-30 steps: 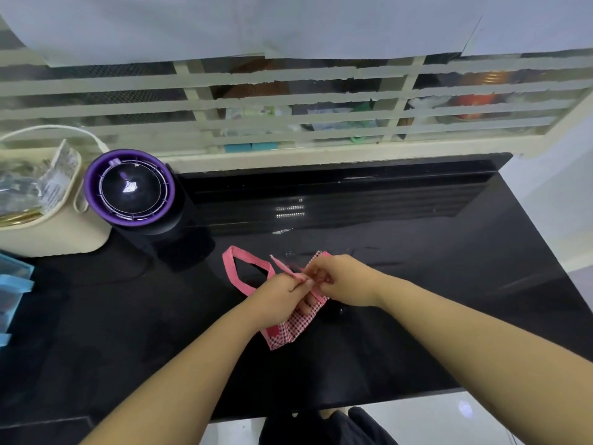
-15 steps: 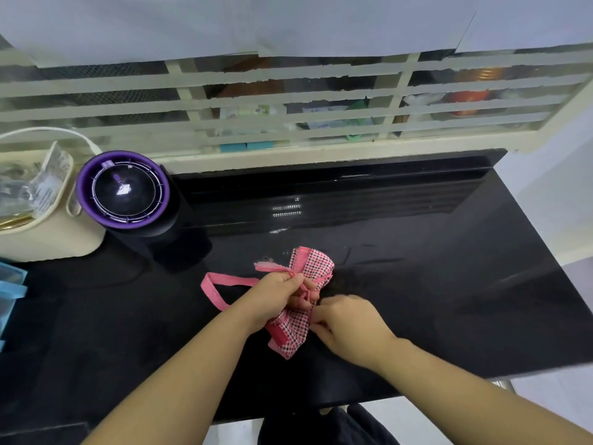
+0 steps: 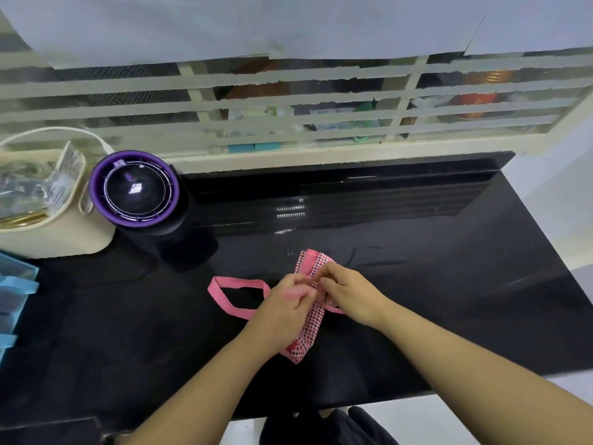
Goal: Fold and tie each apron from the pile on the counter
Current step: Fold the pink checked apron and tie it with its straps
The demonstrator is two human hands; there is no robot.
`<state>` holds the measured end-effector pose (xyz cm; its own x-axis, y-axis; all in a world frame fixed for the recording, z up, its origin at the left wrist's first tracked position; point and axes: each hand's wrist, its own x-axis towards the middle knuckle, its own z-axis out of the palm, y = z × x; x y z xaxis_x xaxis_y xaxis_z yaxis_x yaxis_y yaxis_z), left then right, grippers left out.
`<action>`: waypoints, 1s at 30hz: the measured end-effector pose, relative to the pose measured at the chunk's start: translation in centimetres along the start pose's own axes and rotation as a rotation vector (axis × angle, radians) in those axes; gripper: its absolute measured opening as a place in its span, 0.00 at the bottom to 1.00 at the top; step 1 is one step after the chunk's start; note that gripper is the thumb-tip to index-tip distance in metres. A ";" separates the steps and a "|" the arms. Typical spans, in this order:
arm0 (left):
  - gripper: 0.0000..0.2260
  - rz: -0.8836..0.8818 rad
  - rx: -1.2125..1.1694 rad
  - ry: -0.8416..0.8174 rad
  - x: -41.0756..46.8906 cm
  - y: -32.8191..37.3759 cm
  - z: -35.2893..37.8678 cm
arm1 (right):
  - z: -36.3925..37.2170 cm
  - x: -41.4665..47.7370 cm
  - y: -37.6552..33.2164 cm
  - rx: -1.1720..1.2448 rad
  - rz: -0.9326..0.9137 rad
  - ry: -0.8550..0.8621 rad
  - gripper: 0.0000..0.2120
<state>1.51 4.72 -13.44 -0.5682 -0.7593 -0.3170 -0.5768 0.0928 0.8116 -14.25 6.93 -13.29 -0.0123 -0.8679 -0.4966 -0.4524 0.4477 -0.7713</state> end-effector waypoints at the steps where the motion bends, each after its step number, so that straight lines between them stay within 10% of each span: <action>1: 0.12 0.056 -0.019 0.005 -0.4 -0.5 0.2 | 0.1 0.1 0.1 0.008 0.014 -0.016 0.08; 9: 0.15 0.290 0.119 -0.048 -1.2 -2.8 1.9 | 0.8 0.1 -2.0 0.078 0.175 -0.240 0.12; 15: 0.13 0.326 0.043 0.116 -2.1 -3.3 0.9 | 1.5 -0.3 -1.1 0.454 0.266 0.050 0.16; 22: 0.14 -0.001 -0.054 0.258 -3.0 -5.3 0.6 | 2.1 -1.6 0.7 1.240 0.593 0.297 0.16; 30: 0.11 -0.201 0.153 0.172 -1.5 -4.6 -0.4 | 1.3 -1.8 1.1 1.064 0.308 0.264 0.19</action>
<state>5.24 5.19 -16.46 -0.3337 -0.8689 -0.3656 -0.7567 0.0156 0.6535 -13.57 9.25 -13.79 -0.2366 -0.6513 -0.7210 0.5870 0.4954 -0.6403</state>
